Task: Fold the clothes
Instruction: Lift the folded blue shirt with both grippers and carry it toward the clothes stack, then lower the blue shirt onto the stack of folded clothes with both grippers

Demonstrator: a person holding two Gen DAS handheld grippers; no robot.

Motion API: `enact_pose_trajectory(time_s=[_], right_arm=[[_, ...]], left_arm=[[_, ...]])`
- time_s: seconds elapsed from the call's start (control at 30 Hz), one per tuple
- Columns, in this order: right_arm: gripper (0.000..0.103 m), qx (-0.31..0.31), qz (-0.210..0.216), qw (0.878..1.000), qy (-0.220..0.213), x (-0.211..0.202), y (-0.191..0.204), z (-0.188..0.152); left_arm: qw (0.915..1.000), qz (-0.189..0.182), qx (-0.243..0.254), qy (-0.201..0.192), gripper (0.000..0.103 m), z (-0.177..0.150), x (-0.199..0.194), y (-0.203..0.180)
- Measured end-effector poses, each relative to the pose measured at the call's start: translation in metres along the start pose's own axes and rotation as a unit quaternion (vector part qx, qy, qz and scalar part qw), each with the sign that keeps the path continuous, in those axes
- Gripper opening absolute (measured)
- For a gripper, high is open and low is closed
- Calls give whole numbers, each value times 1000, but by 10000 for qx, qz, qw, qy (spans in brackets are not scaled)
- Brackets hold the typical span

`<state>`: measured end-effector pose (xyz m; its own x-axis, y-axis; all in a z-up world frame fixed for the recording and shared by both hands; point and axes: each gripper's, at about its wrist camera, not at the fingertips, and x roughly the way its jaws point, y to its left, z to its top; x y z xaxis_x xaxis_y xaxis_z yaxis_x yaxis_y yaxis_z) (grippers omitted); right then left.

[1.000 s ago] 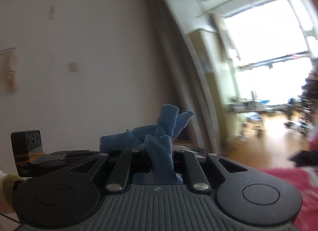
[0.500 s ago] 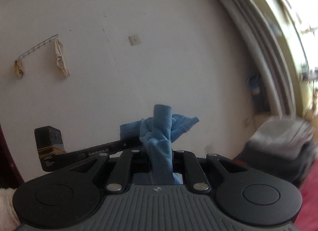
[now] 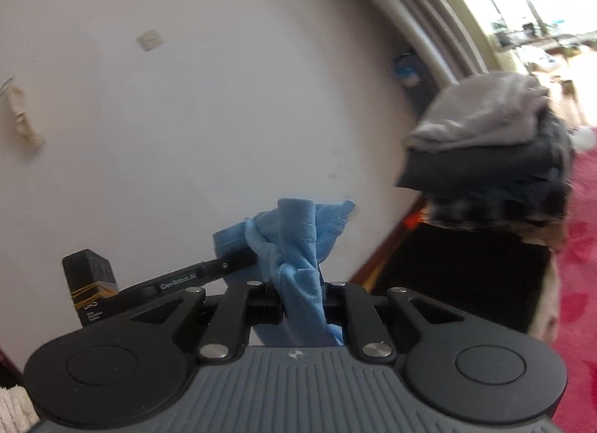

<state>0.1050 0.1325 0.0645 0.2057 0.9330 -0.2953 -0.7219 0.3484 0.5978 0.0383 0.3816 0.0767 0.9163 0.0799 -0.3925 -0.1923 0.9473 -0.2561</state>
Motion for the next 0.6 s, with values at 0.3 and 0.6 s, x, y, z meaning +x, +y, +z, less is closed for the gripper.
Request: enact_pose_trajectory(time_s=[0.3, 0.6], right_arm=[[13, 95, -344, 9993, -132, 3, -35, -5], [13, 381, -947, 9948, -58, 25, -93, -10]], left_arm=[[9987, -80, 205, 468, 5, -10, 37, 14], [9948, -41, 309, 970, 5, -26, 93, 18]])
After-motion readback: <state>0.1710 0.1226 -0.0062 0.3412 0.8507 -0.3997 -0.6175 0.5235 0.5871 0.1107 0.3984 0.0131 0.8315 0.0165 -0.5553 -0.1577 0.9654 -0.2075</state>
